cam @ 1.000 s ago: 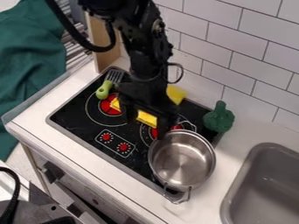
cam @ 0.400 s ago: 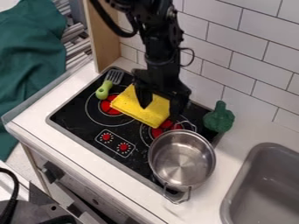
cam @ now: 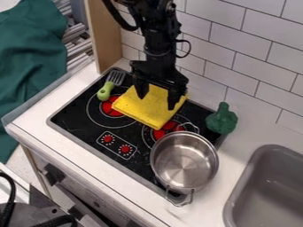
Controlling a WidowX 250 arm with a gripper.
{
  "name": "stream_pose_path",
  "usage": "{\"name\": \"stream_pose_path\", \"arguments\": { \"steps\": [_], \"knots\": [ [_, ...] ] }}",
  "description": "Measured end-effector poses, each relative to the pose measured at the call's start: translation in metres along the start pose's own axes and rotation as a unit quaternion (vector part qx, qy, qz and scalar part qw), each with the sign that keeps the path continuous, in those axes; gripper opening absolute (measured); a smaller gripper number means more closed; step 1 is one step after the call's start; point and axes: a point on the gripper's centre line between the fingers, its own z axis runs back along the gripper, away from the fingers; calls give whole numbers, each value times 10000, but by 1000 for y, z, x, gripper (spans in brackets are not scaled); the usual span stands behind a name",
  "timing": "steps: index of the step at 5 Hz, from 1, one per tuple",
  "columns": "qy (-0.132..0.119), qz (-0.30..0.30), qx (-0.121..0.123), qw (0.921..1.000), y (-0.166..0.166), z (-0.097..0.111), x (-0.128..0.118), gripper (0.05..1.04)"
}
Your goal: Move the yellow cloth to the bottom edge of the burners
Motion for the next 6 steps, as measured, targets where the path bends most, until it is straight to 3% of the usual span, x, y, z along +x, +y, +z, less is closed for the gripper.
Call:
{"name": "stream_pose_path", "arguments": {
  "steps": [1,3,4,6],
  "knots": [
    [81,73,92,9999,9,-11,4,1005],
    [287,-42,18,9996,12,-36,10,1004],
    [369,-6,-13,9993,14,-40,5,1003],
    [307,167,62,9994,25,-38,-13,1001]
  ]
}}
